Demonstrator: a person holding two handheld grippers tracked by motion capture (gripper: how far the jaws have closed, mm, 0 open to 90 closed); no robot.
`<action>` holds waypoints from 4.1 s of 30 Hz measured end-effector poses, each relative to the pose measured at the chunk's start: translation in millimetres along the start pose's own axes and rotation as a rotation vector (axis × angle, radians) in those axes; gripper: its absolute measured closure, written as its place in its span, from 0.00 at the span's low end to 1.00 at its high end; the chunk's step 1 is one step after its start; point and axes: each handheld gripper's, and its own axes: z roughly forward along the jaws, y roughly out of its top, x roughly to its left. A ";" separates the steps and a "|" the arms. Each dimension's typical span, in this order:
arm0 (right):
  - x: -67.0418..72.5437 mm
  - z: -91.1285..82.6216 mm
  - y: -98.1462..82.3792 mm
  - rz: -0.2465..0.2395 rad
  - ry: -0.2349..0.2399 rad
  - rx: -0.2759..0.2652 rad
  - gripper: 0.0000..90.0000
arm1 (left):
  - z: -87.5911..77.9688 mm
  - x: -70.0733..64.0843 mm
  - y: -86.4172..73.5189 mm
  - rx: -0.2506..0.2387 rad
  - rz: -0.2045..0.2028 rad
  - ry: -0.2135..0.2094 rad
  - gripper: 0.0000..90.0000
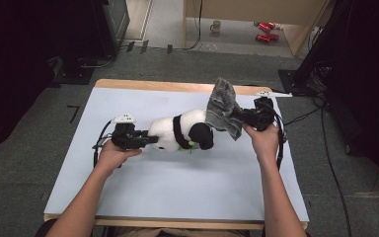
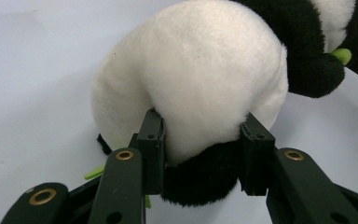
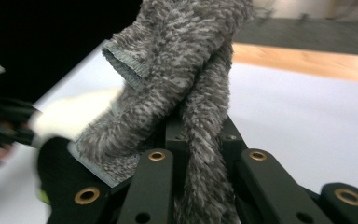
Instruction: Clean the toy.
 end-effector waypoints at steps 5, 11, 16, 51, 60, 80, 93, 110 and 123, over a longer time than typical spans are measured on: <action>11.7 22.9 -1.4 0.004 0.120 0.024 0.89 | 0.4 -1.7 -1.9 -0.006 -0.010 0.014 0.67; 10.2 46.1 -19.4 0.006 0.098 0.088 0.90 | 1.9 -3.1 -2.6 -0.005 -0.014 0.027 0.67; 4.6 48.7 -32.0 0.012 0.056 0.106 0.90 | 2.6 -2.7 -2.3 -0.006 -0.026 0.029 0.67; 21.9 5.6 -6.1 0.032 0.140 -0.006 0.90 | 3.0 1.2 -0.5 -0.014 -0.046 0.007 0.65; 39.6 35.8 -11.5 -0.020 0.166 0.039 0.90 | 3.3 0.2 -1.0 -0.010 -0.045 0.006 0.65; 7.8 50.7 -39.1 0.011 0.032 0.114 0.90 | 5.1 -1.0 0.3 -0.007 -0.047 0.000 0.66; -4.2 57.6 -56.3 0.005 -0.066 0.259 0.90 | 3.7 0.6 3.4 -0.015 -0.067 0.000 0.66; 58.4 0.1 -6.2 -0.068 0.051 0.066 0.90 | 2.3 -8.1 12.5 -0.006 -0.015 0.034 0.62; 89.5 34.3 -17.9 -0.144 0.094 0.161 0.90 | 0.9 -14.4 19.5 0.033 0.044 0.053 0.48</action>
